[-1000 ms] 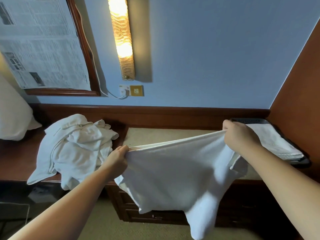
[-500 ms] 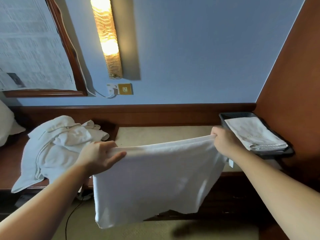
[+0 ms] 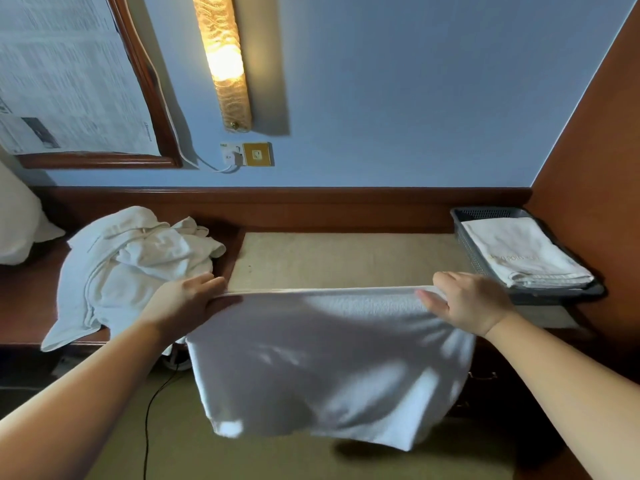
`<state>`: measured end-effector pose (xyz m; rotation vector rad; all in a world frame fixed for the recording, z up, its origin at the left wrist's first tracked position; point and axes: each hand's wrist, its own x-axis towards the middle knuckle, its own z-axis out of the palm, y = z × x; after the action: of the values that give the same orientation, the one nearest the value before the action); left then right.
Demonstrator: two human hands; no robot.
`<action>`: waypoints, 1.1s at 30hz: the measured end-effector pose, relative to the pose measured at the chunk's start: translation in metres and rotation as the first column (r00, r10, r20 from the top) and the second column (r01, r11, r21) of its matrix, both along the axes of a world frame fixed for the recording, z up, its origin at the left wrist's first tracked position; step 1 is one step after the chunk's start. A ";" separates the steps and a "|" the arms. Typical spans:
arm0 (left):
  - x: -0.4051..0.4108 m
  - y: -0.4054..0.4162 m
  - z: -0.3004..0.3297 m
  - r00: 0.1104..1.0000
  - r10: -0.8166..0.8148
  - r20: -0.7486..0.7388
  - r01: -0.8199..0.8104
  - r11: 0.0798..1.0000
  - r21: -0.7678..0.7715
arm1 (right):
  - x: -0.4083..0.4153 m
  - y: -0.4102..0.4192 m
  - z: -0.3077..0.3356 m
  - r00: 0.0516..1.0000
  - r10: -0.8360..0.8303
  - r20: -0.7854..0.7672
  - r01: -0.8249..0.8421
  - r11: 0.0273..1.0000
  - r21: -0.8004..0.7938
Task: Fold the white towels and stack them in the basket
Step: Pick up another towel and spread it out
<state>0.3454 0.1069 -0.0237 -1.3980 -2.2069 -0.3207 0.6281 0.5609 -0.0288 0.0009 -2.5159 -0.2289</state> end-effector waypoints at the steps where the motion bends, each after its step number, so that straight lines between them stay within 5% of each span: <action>1: -0.001 0.001 -0.001 1.000 -0.008 -0.011 0.007 1.000 -0.012 | 0.001 0.001 -0.004 1.000 -0.004 -0.002 0.004 1.000 0.010; 8: -0.005 0.028 -0.001 0.998 0.054 0.012 -0.053 0.996 -0.071 | -0.009 0.015 -0.019 0.985 -0.160 0.061 0.160 0.987 0.016; 14: -0.027 0.061 -0.032 0.960 0.274 0.062 -0.248 0.928 -0.278 | -0.043 0.016 -0.018 0.855 -0.259 0.450 0.319 0.946 -0.062; 20: -0.035 0.089 -0.049 0.795 0.493 0.355 -0.415 0.867 -0.276 | -0.077 0.030 -0.035 0.821 -0.260 0.508 0.329 0.943 -0.049; 24: -0.054 0.110 -0.071 0.741 0.530 0.412 -0.437 0.847 -0.303 | -0.103 0.045 -0.055 0.779 -0.297 0.553 0.366 0.931 -0.015; 29: -0.093 0.155 -0.097 0.560 0.596 0.575 -0.470 0.800 -0.372 | -0.152 0.065 -0.082 0.711 -0.340 0.616 0.439 0.898 -0.010; 33: -0.140 0.178 -0.121 0.657 0.566 0.498 -0.414 0.823 -0.390 | -0.191 0.092 -0.109 0.656 -0.401 0.640 0.551 0.833 -0.042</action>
<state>0.2050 0.2852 -0.1446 -0.7731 -3.1465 -0.3248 0.4371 0.6527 -0.1380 -0.8388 -3.1351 -0.1515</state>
